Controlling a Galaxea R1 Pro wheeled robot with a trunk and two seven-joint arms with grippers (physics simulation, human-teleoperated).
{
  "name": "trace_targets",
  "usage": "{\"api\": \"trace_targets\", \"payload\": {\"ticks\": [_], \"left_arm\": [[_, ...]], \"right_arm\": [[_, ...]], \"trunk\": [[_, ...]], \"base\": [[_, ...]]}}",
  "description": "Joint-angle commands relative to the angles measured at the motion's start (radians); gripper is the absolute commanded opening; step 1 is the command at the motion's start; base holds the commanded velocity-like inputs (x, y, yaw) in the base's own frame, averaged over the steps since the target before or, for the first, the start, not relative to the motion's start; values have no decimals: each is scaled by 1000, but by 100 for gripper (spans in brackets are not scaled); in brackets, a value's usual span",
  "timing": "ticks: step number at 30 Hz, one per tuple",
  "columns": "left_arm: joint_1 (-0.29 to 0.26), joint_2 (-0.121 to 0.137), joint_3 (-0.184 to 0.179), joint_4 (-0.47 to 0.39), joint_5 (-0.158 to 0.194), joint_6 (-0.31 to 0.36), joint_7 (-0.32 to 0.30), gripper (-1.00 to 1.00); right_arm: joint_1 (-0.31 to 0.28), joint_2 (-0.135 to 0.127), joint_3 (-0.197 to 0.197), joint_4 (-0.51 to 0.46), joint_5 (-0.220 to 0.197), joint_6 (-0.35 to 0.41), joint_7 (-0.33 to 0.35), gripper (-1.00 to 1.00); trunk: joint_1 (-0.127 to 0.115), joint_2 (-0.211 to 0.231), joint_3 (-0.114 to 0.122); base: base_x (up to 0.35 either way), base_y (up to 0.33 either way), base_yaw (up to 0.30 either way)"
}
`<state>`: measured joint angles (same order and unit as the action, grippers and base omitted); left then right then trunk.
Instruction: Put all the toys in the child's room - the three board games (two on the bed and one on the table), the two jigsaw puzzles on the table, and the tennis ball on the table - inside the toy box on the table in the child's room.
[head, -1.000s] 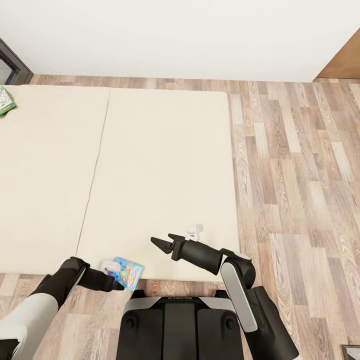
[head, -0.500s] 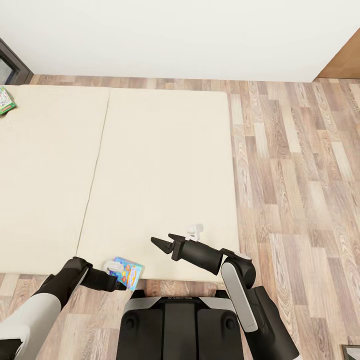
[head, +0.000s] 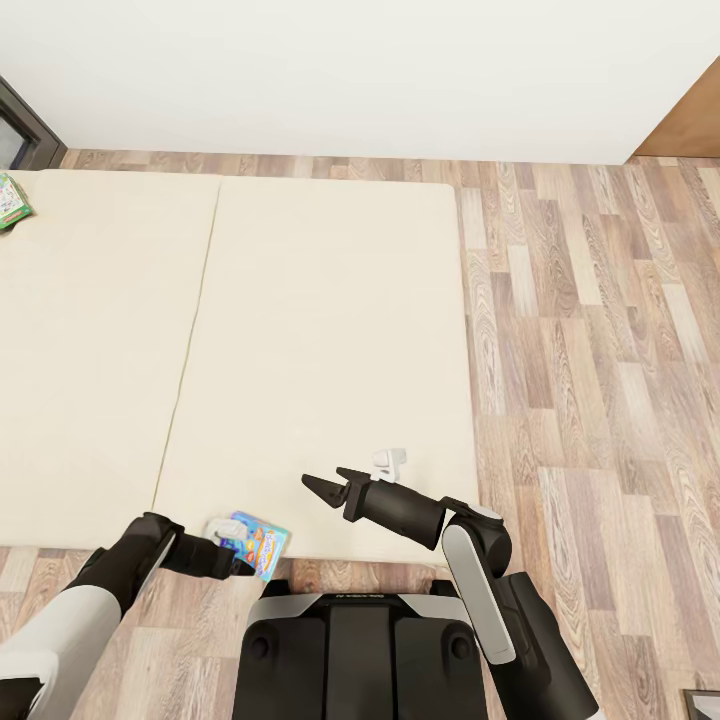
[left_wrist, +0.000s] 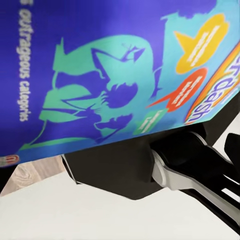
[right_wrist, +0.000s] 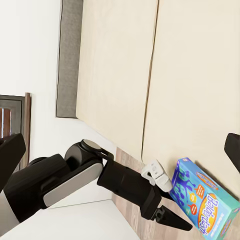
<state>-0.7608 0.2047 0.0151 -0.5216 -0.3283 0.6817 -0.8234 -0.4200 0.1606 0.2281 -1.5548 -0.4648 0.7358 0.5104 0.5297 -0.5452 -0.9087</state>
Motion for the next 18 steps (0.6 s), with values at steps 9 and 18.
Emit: {"api": "trace_targets", "payload": {"ticks": [9, 18], "left_arm": [[0, 1, 0, -43, -6, -2, -80, 100], [0, 0, -1, -63, -8, 1, -117, 100]], "right_arm": [[0, 0, -1, -1, -3, 5, 0, 100], [0, 0, -1, -1, -3, 5, 0, 100]], "trunk": [[0, -1, -1], [0, -1, -1]], "base": [[0, 0, 0], [0, 0, 0]]}}
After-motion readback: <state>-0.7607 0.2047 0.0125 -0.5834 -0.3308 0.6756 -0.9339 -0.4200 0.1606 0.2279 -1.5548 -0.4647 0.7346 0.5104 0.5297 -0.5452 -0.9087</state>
